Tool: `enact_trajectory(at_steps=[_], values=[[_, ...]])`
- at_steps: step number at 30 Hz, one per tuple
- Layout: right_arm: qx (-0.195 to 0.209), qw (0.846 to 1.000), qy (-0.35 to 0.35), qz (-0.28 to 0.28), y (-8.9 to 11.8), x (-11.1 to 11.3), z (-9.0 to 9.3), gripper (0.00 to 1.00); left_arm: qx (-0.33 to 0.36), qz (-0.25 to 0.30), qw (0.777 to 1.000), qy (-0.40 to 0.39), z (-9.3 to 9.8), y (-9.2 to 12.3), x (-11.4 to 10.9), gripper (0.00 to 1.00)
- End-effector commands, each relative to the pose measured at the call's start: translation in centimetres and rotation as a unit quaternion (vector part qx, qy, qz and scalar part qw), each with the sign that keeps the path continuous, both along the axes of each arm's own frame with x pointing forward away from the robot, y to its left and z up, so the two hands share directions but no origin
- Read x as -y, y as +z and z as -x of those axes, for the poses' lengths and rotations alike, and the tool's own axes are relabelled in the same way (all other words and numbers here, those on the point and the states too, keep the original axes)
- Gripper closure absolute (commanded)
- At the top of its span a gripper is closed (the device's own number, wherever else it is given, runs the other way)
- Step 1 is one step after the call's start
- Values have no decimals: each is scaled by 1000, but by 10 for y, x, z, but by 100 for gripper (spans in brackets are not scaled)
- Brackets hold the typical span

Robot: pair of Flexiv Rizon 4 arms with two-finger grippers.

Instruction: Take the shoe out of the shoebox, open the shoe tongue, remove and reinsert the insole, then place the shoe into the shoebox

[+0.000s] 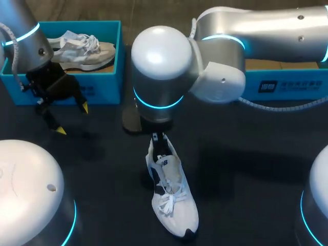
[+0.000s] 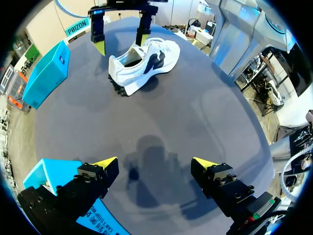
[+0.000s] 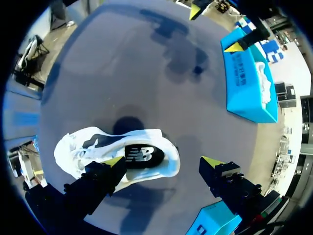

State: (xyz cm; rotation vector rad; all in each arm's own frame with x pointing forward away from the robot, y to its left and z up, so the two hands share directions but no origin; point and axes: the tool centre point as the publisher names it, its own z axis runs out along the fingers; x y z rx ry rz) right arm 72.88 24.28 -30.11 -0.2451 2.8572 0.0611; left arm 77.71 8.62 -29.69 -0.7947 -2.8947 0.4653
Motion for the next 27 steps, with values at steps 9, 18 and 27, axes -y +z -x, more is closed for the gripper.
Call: enact_trajectory(at_steps=[9, 18, 27], values=[[-6, 1000, 1, 1, -37, 1, -25, 0, 1, 0, 1000, 0, 1, -1, -1, 0], [-3, 1000, 6, 1, -55, 1, -31, 0, 1, 0, 1000, 0, 1, -1, -1, 0], [-10, 1000, -3, 17, -71, -1, -40, 0, 1, 0, 1000, 0, 1, -1, -1, 0]])
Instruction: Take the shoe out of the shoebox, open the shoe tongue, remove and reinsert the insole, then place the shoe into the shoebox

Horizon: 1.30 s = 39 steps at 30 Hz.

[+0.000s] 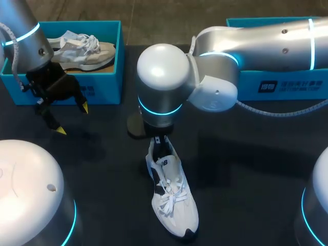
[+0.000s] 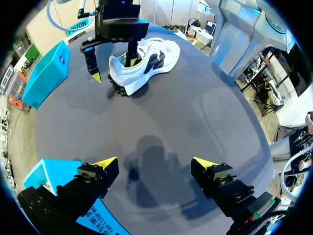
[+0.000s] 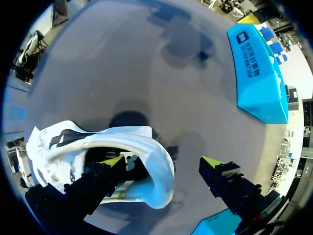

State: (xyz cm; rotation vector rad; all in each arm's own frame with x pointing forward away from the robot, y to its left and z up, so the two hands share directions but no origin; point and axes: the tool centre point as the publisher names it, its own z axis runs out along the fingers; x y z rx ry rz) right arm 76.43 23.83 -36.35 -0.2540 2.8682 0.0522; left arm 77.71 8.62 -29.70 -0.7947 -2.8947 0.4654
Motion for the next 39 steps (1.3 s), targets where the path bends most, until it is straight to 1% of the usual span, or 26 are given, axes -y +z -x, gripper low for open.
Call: enact_trajectory(at_steps=[1, 8, 16, 21, 25, 26, 27, 28, 29, 32, 33, 34, 39], values=[[-4, 1000, -5, 13, -10, -5, -6, 0, 1, 0, 1000, 0, 1, -1, -1, 0], [-15, 1000, -4, 21, -19, -2, -13, 0, 1, 0, 1000, 0, 1, -1, -1, 0], [-28, 999, -1, 28, -24, -1, -18, 0, 1, 0, 1000, 0, 1, -1, -1, 0], [-46, 998, -5, 41, -30, 2, -19, 0, 1, 0, 1000, 0, 1, -1, -1, 0], [-51, 998, -2, 41, -33, 3, -18, 0, 1, 0, 1000, 0, 1, -1, -1, 0], [-53, 998, -2, 41, -34, 3, -18, 3, 1, 0, 1000, 0, 1, -1, -1, 0], [-56, 998, -3, 42, -34, 3, -18, 16, 1, 0, 1000, 0, 1, -1, -1, 0], [-58, 997, -4, 43, -34, 3, -18, 26, 1, 0, 1000, 0, 1, -1, -1, 0], [-58, 997, -4, 44, -34, 3, -18, 42, 1, 0, 1000, 0, 1, -1, -1, 0], [-61, 997, 0, 47, -33, 3, -16, 73, 1, 0, 1000, 0, 1, -1, -1, 0], [-61, 997, 1, 47, -33, 3, -16, 93, 1, 0, 1000, 0, 1, -1, -1, 0], [-62, 997, 2, 47, -34, 3, -16, 100, 1, 0, 1000, 0, 1, -1, -1, 0], [-66, 996, 9, 53, -33, 2, -13, 100, 1, 0, 1000, 0, 1, -1, -1, 0]])
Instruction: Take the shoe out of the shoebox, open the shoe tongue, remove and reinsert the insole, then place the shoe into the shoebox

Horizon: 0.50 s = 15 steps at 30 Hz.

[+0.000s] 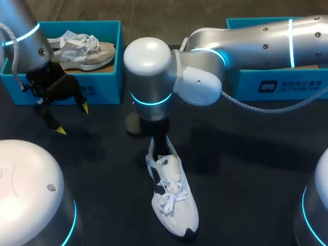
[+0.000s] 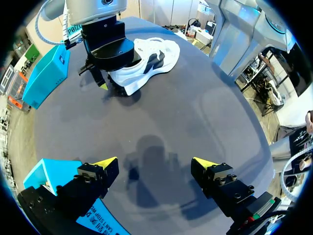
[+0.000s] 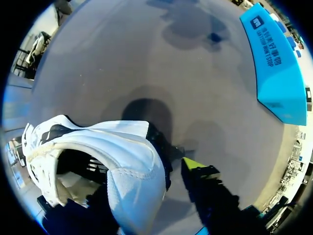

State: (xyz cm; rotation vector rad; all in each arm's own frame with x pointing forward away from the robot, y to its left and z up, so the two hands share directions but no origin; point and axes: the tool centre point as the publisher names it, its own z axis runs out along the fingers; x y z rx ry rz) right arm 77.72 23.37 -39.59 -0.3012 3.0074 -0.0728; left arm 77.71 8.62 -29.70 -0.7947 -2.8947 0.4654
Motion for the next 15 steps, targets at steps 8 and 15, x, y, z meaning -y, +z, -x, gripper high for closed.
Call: enact_trajectory(at_steps=[8, 15], values=[[-2, 1000, -4, 3, 8, 4, 0, 100, 1, 0, 1000, 0, 1, -1, -1, 0], [24, 999, -22, -3, 42, 16, -9, 100, 1, 0, 1000, 0, 1, -1, -1, 0]])
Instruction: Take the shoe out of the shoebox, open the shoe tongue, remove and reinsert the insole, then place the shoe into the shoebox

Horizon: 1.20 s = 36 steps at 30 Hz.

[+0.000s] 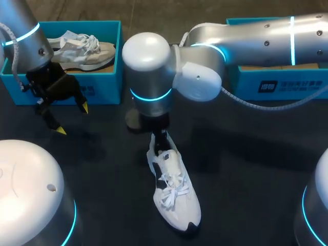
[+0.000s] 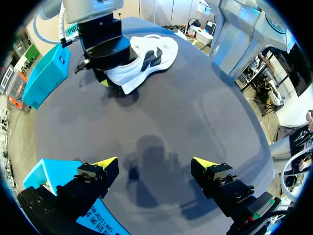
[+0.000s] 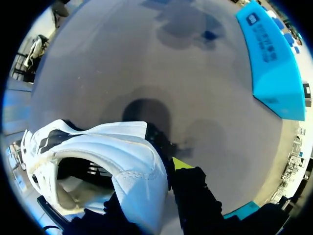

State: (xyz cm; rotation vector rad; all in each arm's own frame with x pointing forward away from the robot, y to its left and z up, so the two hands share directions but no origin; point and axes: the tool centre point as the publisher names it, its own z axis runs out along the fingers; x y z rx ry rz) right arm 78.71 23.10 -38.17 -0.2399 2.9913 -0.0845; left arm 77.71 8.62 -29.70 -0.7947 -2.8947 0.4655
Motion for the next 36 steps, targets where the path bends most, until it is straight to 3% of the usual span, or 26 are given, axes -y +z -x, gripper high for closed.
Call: enact_trajectory(at_steps=[1, 9, 24, 26, 29, 31, 36], values=[[18, 1000, -5, -5, 34, 16, -2, 100, 1, 0, 1000, 0, 1, -1, -1, 0], [42, 998, -29, -27, 93, 45, -35, 100, 1, 0, 1000, 0, 1, -1, -1, 0], [42, 998, -29, -27, 93, 45, -35, 100, 1, 0, 1000, 0, 1, -1, -1, 0], [46, 998, -36, 28, 93, 42, -39, 100, 1, 0, 1000, 0, 1, -1, -1, 0], [56, 997, -42, 30, 105, 51, -54, 100, 1, 0, 1000, 0, 1, -1, -1, 0], [49, 998, -49, 2, 115, 60, -62, 100, 1, 0, 1000, 0, 1, -1, -1, 0], [49, 997, -51, 13, 139, 75, -78, 100, 1, 0, 1000, 0, 1, -1, -1, 0]])
